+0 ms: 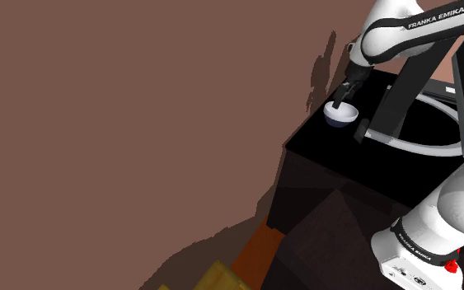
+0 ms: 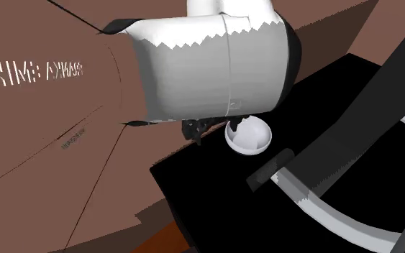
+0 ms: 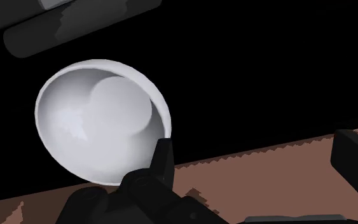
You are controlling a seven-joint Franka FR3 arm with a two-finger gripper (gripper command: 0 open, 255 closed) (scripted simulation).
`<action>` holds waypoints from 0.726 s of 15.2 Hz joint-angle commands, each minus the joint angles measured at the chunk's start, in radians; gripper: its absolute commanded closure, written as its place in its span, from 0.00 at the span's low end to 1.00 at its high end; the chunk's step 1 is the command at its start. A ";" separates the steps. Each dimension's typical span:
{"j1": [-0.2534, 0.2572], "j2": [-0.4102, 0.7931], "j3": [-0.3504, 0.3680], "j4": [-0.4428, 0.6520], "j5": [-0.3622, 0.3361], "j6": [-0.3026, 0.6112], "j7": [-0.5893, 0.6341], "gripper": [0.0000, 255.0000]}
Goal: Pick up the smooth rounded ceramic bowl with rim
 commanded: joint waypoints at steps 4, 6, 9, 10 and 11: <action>-0.002 0.184 -0.085 0.056 0.047 0.137 -0.111 0.00; -0.002 0.260 -0.113 0.090 0.085 0.179 -0.164 0.00; -0.001 0.288 -0.116 0.072 0.098 0.222 -0.173 0.00; -0.001 0.298 -0.117 0.067 0.103 0.237 -0.177 0.00; 0.000 0.308 -0.118 0.062 0.109 0.251 -0.180 0.00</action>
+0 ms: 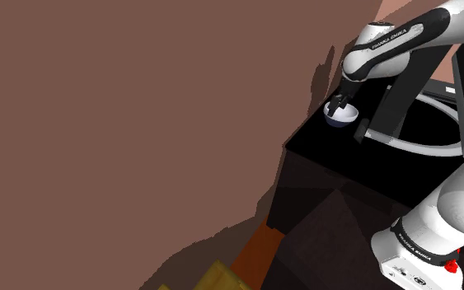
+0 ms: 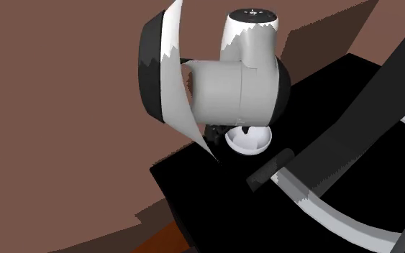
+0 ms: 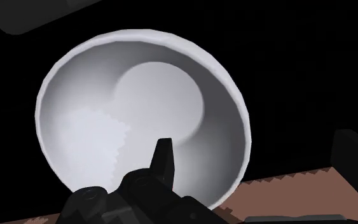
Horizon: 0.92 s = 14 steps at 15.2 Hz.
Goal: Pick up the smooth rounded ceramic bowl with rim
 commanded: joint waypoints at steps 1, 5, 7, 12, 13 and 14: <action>0.000 0.019 -0.003 -0.012 0.010 0.030 -0.009 0.00; 0.001 0.036 -0.005 -0.019 0.020 0.053 -0.016 0.00; 0.001 0.036 -0.005 -0.018 0.020 0.052 -0.016 1.00; 0.001 0.036 -0.005 -0.018 0.020 0.052 -0.017 1.00; 0.001 0.036 -0.005 -0.018 0.020 0.052 -0.017 1.00; 0.001 0.036 -0.005 -0.018 0.020 0.052 -0.017 1.00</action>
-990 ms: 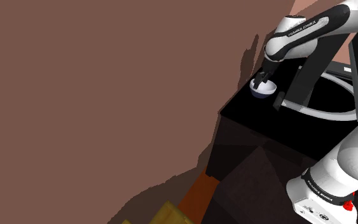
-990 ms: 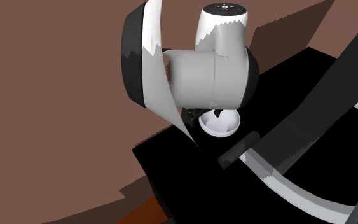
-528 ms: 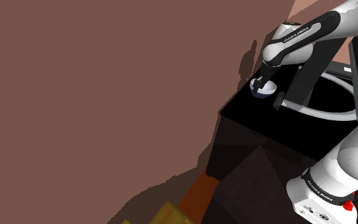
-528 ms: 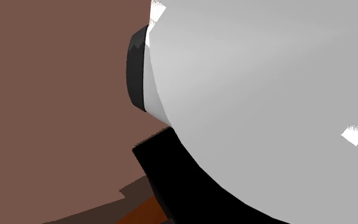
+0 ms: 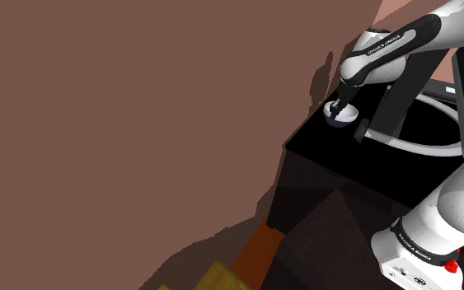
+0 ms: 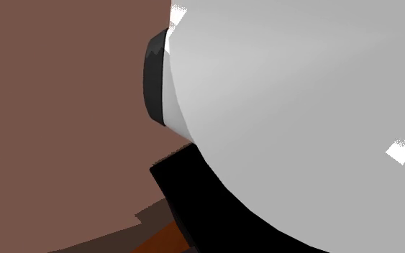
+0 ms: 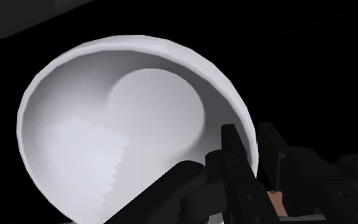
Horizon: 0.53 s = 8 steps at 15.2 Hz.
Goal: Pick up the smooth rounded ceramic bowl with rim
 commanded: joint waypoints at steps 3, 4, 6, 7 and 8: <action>-0.001 -0.021 0.002 0.008 -0.013 -0.028 0.009 1.00; -0.001 -0.031 0.003 0.013 -0.018 -0.042 0.013 1.00; -0.002 -0.051 0.005 0.023 -0.028 -0.071 0.020 1.00; -0.003 -0.060 0.006 0.029 -0.033 -0.086 0.023 1.00; -0.003 -0.069 0.007 0.035 -0.037 -0.100 0.026 1.00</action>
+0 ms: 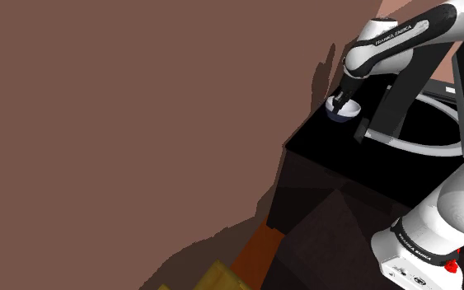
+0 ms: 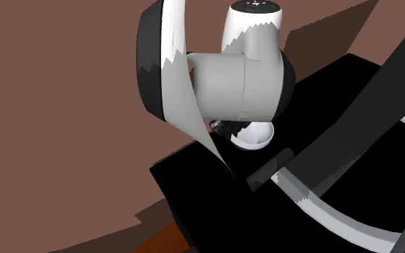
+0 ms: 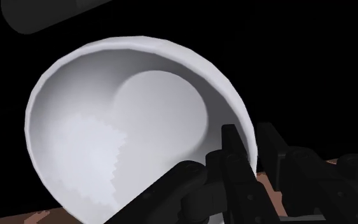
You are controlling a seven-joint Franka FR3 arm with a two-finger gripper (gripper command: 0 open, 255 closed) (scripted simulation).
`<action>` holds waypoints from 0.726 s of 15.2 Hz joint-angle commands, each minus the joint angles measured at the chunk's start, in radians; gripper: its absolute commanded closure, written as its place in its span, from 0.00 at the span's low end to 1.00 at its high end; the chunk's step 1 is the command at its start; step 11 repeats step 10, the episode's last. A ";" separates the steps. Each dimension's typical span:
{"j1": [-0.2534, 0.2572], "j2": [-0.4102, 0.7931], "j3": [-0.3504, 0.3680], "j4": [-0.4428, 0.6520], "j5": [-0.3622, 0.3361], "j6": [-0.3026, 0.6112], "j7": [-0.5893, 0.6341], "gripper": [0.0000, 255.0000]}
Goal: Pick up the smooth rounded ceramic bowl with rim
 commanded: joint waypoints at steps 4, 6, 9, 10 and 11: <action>-0.002 -0.043 0.007 0.034 -0.018 -0.074 0.014 1.00; -0.003 -0.058 0.010 0.048 -0.024 -0.103 0.018 1.00; -0.003 -0.074 0.014 0.064 -0.029 -0.133 0.022 1.00; -0.003 -0.074 0.014 0.064 -0.029 -0.133 0.022 1.00; -0.003 -0.074 0.014 0.064 -0.029 -0.133 0.022 1.00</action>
